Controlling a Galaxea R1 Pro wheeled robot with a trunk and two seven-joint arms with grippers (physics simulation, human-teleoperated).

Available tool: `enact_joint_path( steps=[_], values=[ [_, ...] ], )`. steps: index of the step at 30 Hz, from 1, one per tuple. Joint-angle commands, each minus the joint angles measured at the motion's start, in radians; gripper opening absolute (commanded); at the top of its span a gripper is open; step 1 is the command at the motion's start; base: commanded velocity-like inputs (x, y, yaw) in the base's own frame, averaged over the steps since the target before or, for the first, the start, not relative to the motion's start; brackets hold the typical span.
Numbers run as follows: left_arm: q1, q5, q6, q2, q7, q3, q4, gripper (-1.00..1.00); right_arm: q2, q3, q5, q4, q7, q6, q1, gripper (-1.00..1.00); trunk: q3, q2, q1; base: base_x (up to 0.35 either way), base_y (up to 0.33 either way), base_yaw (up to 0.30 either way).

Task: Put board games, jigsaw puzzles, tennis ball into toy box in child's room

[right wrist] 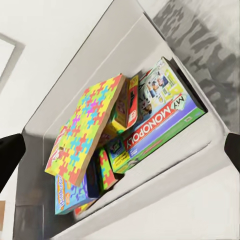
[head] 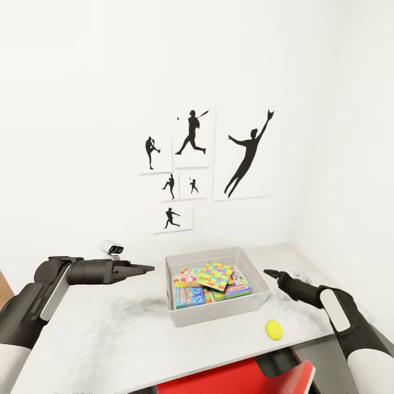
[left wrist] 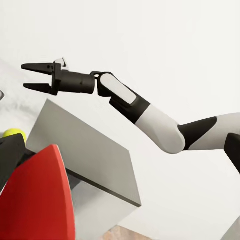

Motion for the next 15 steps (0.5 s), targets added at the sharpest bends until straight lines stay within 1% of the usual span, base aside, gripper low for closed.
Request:
enact_joint_path(
  steps=[1,9,15],
  values=[
    [0.000,0.002,0.011,0.001,-0.002,-0.002,0.000,1.00,0.000,-0.003,0.003,0.000,0.004,0.005,0.000,1.00,0.000,-0.001,0.000,-0.067,0.000,0.000],
    [0.000,0.001,0.011,0.001,-0.003,-0.001,0.000,1.00,0.005,-0.002,0.003,0.000,-0.062,0.007,0.000,1.00,0.000,-0.001,0.000,-0.143,0.000,0.000],
    [0.000,0.001,0.011,0.002,-0.003,-0.001,0.000,1.00,0.014,0.003,0.002,0.000,-0.169,0.020,0.000,1.00,0.000,-0.001,0.000,-0.043,0.000,0.000]
  ],
)
